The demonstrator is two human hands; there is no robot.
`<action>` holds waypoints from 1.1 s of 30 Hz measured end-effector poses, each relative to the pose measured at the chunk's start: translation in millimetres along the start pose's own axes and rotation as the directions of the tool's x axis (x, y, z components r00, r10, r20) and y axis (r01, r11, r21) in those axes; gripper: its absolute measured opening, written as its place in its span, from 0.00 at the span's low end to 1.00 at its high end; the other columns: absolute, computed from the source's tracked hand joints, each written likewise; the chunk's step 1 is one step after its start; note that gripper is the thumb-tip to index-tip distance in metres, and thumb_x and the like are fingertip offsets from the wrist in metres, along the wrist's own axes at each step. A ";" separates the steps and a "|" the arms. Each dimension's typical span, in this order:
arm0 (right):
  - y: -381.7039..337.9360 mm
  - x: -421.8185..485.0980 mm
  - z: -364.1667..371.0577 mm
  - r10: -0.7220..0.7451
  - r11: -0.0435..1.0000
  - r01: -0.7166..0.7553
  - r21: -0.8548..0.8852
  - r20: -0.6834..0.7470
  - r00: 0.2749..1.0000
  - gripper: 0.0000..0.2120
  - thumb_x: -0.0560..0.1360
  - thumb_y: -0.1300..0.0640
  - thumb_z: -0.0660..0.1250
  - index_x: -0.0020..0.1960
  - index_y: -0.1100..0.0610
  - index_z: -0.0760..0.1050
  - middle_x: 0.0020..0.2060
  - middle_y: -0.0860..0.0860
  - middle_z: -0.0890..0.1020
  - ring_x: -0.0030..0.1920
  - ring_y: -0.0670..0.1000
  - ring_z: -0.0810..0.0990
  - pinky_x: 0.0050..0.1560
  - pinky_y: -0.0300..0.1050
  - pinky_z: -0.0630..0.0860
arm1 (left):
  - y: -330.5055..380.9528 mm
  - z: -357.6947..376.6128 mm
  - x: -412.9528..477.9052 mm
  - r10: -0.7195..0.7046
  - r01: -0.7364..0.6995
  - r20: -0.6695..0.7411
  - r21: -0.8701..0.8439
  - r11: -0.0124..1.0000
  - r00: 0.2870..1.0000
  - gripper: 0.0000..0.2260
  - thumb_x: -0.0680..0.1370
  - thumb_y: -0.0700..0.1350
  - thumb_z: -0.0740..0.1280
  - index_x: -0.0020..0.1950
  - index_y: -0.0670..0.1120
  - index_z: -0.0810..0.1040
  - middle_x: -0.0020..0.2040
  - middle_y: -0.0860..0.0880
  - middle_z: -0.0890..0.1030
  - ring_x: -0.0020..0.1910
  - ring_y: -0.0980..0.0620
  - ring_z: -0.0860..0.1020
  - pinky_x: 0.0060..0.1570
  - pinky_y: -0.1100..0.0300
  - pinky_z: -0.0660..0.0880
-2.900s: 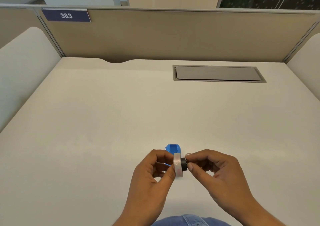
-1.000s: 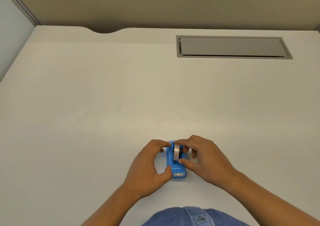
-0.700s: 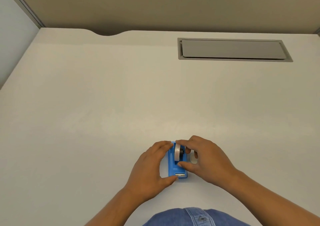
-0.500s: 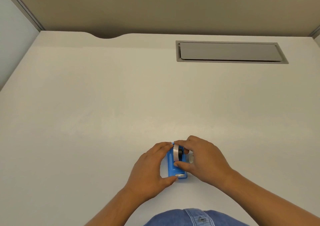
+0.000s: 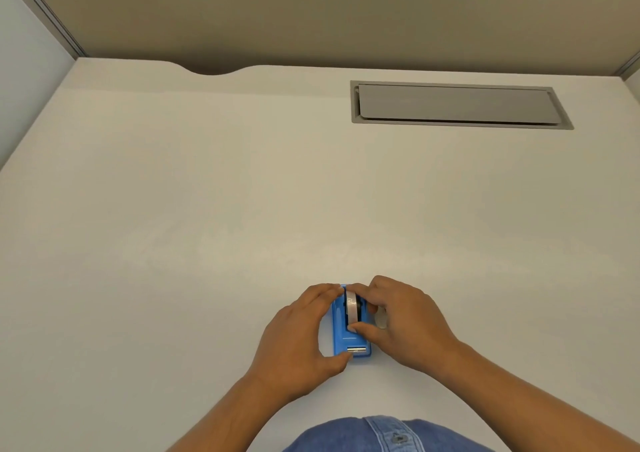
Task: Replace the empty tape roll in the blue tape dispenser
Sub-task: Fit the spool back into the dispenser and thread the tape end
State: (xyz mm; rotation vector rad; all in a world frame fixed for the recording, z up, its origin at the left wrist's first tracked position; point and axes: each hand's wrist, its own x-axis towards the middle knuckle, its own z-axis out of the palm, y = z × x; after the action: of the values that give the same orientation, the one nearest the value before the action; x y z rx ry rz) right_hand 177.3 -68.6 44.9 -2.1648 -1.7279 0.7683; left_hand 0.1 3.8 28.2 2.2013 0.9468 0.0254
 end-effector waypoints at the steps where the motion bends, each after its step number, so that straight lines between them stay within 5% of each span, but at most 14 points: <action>1: -0.4 -0.4 0.7 0.000 1.000 0.000 0.001 0.003 1.000 0.27 0.73 0.41 0.68 0.70 0.42 0.67 0.48 0.44 0.77 0.47 0.46 0.76 0.46 0.38 0.74 | 0.2 0.0 0.2 -0.002 0.002 0.000 0.003 1.000 1.000 0.39 0.68 0.63 0.71 0.74 0.62 0.55 0.74 0.63 0.61 0.69 0.61 0.67 0.66 0.67 0.62; 16: 6.6 -14.6 4.0 -0.004 0.991 0.007 0.132 -0.021 1.000 0.29 0.70 0.43 0.72 0.68 0.40 0.67 0.43 0.38 0.73 0.39 0.39 0.71 0.41 0.32 0.69 | 5.6 -1.3 -1.6 -0.003 0.003 -0.011 0.019 1.000 1.000 0.39 0.69 0.63 0.70 0.74 0.62 0.55 0.75 0.62 0.61 0.67 0.60 0.69 0.66 0.65 0.66; 24: 2.4 -9.2 1.5 0.062 0.976 -0.030 0.215 -0.144 0.988 0.10 0.75 0.51 0.68 0.56 0.44 0.78 0.45 0.41 0.80 0.41 0.47 0.79 0.44 0.40 0.78 | 12.1 -3.7 -5.3 0.029 -0.028 -0.011 0.070 0.997 1.000 0.37 0.70 0.62 0.70 0.74 0.61 0.56 0.76 0.60 0.60 0.71 0.58 0.66 0.69 0.62 0.64; 33: -4.0 -8.5 1.6 0.072 0.979 -0.030 0.201 -0.203 0.977 0.05 0.76 0.49 0.65 0.52 0.44 0.77 0.43 0.42 0.80 0.35 0.46 0.77 0.40 0.40 0.77 | 22.8 -7.7 -4.9 0.071 -0.064 -0.108 0.060 0.996 0.992 0.19 0.78 0.54 0.64 0.69 0.57 0.70 0.69 0.58 0.72 0.63 0.57 0.73 0.63 0.63 0.69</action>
State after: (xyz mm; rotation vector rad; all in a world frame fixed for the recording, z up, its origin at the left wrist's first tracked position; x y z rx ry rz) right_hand 171.9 -75.9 47.7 -2.0803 -1.4347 0.6655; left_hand 8.5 -5.2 49.5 2.3033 0.9431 0.1553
